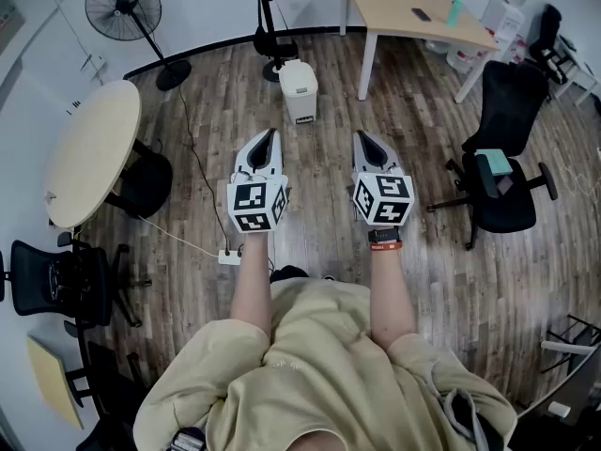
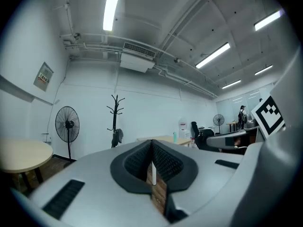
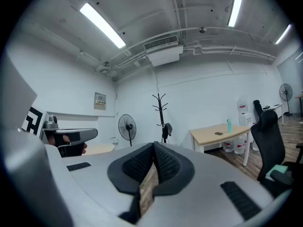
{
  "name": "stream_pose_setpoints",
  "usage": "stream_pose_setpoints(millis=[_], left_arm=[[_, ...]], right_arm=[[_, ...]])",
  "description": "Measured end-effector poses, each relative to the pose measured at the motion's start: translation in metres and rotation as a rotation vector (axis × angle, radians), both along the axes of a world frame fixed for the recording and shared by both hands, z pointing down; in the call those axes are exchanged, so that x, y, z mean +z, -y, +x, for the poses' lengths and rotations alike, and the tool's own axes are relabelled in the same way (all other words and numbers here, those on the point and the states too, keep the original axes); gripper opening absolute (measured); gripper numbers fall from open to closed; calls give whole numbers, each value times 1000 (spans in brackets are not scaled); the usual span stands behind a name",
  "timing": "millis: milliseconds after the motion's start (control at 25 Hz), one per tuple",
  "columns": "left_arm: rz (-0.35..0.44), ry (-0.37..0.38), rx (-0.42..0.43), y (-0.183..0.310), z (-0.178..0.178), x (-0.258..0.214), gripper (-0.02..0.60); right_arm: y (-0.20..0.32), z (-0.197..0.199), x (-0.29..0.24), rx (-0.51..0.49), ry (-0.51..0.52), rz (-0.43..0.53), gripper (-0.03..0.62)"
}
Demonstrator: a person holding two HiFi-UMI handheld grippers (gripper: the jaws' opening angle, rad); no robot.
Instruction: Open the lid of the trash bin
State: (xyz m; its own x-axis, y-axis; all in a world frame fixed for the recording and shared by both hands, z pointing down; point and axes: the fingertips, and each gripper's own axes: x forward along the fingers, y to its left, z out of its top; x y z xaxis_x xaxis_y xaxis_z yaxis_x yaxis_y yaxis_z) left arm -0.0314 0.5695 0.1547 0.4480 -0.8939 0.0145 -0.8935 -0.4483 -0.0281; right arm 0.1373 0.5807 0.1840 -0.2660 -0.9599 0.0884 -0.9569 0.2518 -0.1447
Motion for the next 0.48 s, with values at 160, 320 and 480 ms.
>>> stream_pose_setpoints(millis=[160, 320, 480], left_arm=[[-11, 12, -3, 4, 6, 3, 25], [-23, -2, 0, 6, 6, 7, 25], [-41, -22, -2, 22, 7, 20, 23]], right_arm=[[-1, 7, 0, 4, 1, -4, 12], [5, 2, -2, -1, 18, 6, 12], [23, 1, 8, -1, 43, -2, 14]])
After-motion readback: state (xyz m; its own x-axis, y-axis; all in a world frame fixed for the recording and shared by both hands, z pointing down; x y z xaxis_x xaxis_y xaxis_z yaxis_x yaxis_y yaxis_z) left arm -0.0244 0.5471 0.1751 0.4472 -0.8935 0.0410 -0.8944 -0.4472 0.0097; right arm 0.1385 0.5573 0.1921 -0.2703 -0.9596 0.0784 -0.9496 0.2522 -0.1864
